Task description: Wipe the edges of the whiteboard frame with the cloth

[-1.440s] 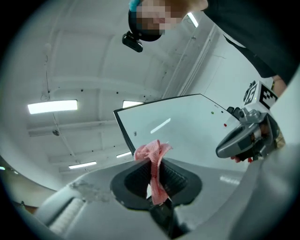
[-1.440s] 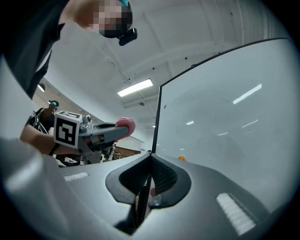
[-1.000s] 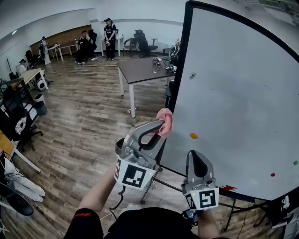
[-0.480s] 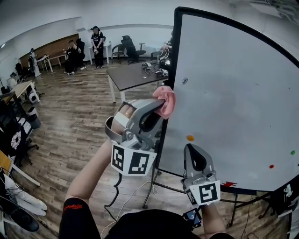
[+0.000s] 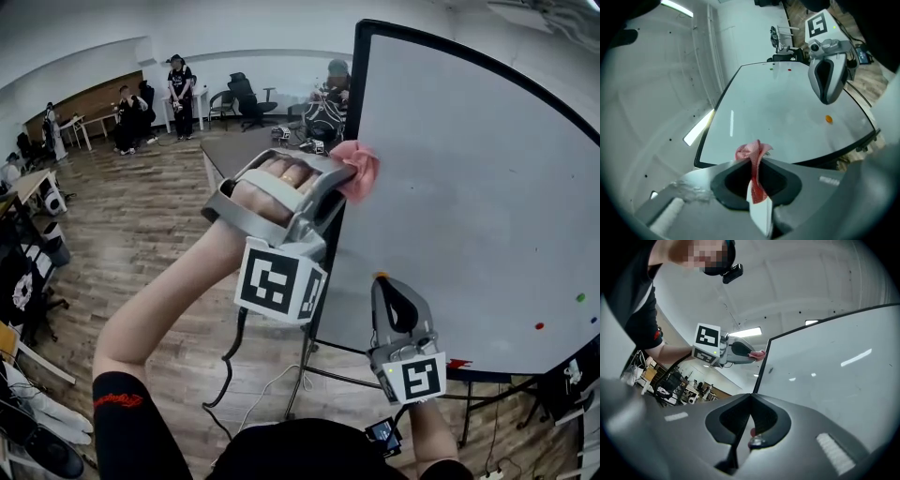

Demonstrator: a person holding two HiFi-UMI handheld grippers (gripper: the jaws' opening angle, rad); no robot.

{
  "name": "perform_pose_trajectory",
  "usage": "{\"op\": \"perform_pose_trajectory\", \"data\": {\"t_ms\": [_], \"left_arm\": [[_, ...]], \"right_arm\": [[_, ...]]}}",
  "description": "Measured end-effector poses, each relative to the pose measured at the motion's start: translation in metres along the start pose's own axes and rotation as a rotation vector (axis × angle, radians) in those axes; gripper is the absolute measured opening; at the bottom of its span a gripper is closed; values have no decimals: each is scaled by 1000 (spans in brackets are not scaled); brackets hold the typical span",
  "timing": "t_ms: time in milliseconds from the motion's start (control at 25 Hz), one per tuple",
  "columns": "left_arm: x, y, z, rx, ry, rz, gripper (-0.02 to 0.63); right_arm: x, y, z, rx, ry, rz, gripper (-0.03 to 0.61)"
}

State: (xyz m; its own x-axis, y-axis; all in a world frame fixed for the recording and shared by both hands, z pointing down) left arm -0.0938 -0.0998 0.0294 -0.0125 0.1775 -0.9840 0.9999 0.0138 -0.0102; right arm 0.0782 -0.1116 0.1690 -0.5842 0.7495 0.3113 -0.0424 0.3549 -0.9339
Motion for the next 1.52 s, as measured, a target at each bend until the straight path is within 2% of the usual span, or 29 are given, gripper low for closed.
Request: {"op": "perform_pose_trajectory", "data": {"t_ms": [200, 480, 840, 1040, 1160, 1360, 1520], "left_arm": [[15, 1, 13, 76, 18, 145, 40], [51, 2, 22, 177, 120, 246, 40], [107, 6, 41, 205, 239, 247, 40], [127, 2, 51, 213, 219, 217, 40], [135, 1, 56, 226, 233, 223, 40], [143, -2, 64, 255, 239, 241, 40], [145, 0, 68, 261, 249, 246, 40]], "right_arm": [[0, -1, 3, 11, -18, -9, 2], [3, 5, 6, 26, -44, -44, 2], [-10, 21, 17, -10, -61, -87, 2], [-16, 36, 22, -49, -85, -92, 2], [-17, 41, 25, -82, -76, -84, 2], [-17, 40, 30, -57, -69, -104, 2], [-17, 47, 33, -88, -68, -93, 2]]}}
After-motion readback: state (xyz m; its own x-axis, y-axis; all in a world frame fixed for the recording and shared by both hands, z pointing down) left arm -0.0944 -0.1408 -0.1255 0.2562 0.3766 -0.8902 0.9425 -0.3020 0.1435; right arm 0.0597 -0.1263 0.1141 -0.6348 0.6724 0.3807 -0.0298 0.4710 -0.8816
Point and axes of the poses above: the fingertips, and each gripper's own axes: z forward along the fingers, x to its left, y out of its top, the point moved 10 cm from there along -z, backward along the fingers, and after that the axes turned 9 degrees about x, right-handed, at the moved point
